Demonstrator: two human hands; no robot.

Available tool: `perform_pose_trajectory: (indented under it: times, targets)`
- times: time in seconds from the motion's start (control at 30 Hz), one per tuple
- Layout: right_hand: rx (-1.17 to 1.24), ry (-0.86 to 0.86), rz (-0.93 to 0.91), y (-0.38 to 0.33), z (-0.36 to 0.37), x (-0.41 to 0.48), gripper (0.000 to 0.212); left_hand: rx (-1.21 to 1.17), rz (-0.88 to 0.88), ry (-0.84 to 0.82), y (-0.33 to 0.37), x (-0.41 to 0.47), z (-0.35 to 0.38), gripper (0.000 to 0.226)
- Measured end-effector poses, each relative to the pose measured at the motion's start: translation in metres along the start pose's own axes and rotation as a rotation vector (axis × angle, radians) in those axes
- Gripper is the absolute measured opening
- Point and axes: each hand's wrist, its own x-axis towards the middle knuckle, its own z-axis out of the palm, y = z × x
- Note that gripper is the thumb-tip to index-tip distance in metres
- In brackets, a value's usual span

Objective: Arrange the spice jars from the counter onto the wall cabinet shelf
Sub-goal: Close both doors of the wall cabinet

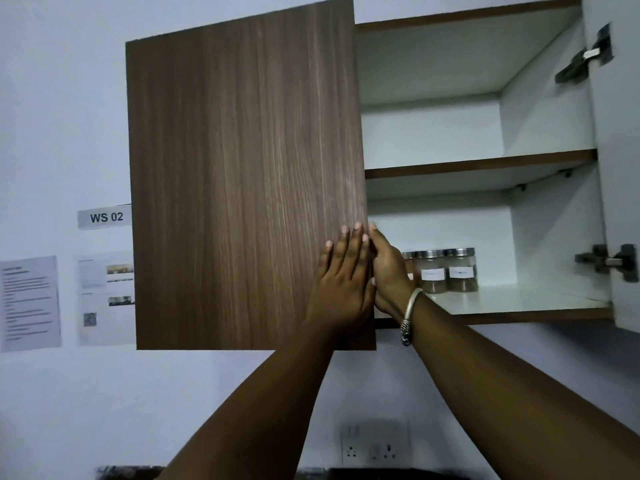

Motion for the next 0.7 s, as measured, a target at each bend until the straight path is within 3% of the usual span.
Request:
perform_pose_trajectory:
  times: [0.13,0.3,0.43,0.57,0.63,0.7]
  targets:
    - [-0.1,0.077,-0.009,0.013,-0.001,0.026,0.046,0.021,0.004,-0.084,-0.013,0.008,0.021,0.071]
    - [-0.064,0.067,-0.002,0.029,-0.008,0.047,0.042,0.077,-0.021,-0.066,-0.017,0.01,0.04,0.077]
    - [-0.114,0.082,-0.026,0.029,-0.007,0.047,0.041,0.003,-0.031,-0.141,-0.016,0.014,0.027,0.072]
    - [-0.132,0.058,0.002,0.01,0.0,0.022,0.046,-0.456,-0.185,-0.284,0.0,0.012,-0.009,0.063]
    - [-0.023,-0.057,0.015,-0.008,-0.003,-0.005,0.062,-0.915,-0.453,-0.325,0.028,0.005,-0.032,0.048]
    - [-0.035,-0.115,-0.045,-0.027,-0.017,-0.045,0.064,-1.441,-0.676,-0.226,0.078,-0.002,-0.061,0.042]
